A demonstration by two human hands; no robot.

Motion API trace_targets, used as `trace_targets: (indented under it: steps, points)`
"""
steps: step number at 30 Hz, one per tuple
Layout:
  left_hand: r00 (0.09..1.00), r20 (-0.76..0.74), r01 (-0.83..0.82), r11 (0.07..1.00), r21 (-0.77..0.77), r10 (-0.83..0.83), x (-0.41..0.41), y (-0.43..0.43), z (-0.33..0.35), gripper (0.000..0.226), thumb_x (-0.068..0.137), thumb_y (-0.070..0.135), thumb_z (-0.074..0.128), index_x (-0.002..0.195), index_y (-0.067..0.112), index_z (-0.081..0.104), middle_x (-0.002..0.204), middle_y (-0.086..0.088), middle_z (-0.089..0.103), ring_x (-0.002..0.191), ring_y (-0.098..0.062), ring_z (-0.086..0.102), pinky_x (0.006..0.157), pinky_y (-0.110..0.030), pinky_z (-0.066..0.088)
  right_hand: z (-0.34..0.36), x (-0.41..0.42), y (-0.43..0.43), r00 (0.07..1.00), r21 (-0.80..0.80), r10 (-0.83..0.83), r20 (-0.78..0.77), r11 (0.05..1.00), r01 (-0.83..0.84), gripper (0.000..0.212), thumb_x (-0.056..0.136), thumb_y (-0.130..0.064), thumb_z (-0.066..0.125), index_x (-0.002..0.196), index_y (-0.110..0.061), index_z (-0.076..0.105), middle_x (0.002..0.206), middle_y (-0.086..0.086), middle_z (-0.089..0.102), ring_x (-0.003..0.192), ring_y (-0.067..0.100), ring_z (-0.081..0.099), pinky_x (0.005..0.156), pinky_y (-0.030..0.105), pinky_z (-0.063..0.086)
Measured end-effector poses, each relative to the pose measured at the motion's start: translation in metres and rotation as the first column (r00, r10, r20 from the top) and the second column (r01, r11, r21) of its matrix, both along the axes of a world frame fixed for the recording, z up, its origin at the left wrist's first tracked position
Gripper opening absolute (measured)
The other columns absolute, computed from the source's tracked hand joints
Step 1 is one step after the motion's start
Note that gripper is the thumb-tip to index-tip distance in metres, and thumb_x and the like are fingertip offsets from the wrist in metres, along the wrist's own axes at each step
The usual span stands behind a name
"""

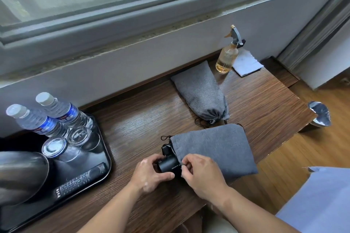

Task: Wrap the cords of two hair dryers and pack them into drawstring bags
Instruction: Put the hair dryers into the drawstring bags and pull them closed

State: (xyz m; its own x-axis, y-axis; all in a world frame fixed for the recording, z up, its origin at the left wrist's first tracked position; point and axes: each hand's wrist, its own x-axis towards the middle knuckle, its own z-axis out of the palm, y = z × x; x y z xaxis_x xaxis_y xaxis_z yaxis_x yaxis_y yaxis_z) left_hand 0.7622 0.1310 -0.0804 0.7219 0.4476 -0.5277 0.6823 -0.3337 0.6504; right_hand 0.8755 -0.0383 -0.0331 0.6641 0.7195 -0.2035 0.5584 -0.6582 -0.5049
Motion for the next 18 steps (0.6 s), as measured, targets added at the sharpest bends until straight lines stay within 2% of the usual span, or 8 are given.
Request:
trace_targets:
  steps: [7,9,11,13,16,18]
  points:
    - [0.998,0.014,0.064,0.997,0.03,-0.065,0.005,-0.004,0.002,0.079,0.055,0.059,0.085,0.128,0.035,0.067,0.118,0.016,0.071,0.109,-0.006,0.063,0.09,-0.019,0.045,0.002,0.004,0.011,0.998,-0.02,0.052,0.026,0.998,-0.052,0.019,0.093,-0.041,0.053,0.103,-0.03,0.065,0.096,-0.011,0.068,0.091,0.012,0.064,0.079,0.032,0.05]
    - [0.997,0.033,0.065,0.998,0.015,-0.065,0.009,-0.007,0.003,0.072,0.054,0.063,0.081,0.119,0.035,0.071,0.108,0.018,0.073,0.1,-0.003,0.066,0.084,-0.017,0.048,0.002,0.001,0.016,0.996,-0.027,0.083,0.026,0.996,-0.082,0.02,0.093,-0.041,0.052,0.105,-0.03,0.064,0.098,-0.01,0.068,0.091,0.013,0.064,0.079,0.032,0.05]
    - [0.998,0.055,0.025,1.0,-0.01,-0.024,0.013,-0.01,0.003,0.058,0.052,0.064,0.073,0.102,0.034,0.073,0.093,0.017,0.073,0.088,-0.001,0.066,0.073,-0.01,0.046,0.001,-0.003,0.018,0.994,-0.024,0.107,0.018,0.994,-0.107,0.021,0.093,-0.042,0.051,0.106,-0.031,0.064,0.098,-0.01,0.067,0.092,0.013,0.064,0.079,0.034,0.052]
    - [0.998,0.062,-0.028,0.999,-0.021,0.029,0.017,-0.011,0.003,0.048,0.055,0.056,0.075,0.096,0.033,0.073,0.09,0.015,0.073,0.087,-0.003,0.065,0.071,-0.013,0.046,-0.001,-0.007,0.019,0.991,-0.018,0.13,0.022,0.991,-0.13,0.022,0.092,-0.043,0.051,0.104,-0.03,0.064,0.097,-0.01,0.067,0.091,0.014,0.064,0.079,0.034,0.051]
    - [0.995,0.054,-0.082,0.997,-0.014,0.082,0.022,-0.011,0.0,0.04,0.067,0.033,0.084,0.106,0.026,0.075,0.1,0.011,0.073,0.096,-0.009,0.065,0.075,-0.02,0.044,-0.003,-0.01,0.016,0.989,-0.016,0.142,0.031,0.99,-0.142,0.021,0.091,-0.044,0.051,0.101,-0.03,0.063,0.094,-0.009,0.067,0.09,0.014,0.064,0.076,0.034,0.05]
    - [0.994,0.055,-0.095,0.995,-0.007,0.095,0.025,-0.012,-0.003,0.042,0.067,0.03,0.085,0.108,0.026,0.075,0.103,0.01,0.074,0.097,-0.009,0.064,0.077,-0.02,0.043,-0.005,-0.009,0.012,0.989,-0.012,0.14,0.044,0.99,-0.14,0.022,0.089,-0.045,0.05,0.099,-0.03,0.063,0.092,-0.009,0.067,0.088,0.013,0.064,0.074,0.034,0.05]
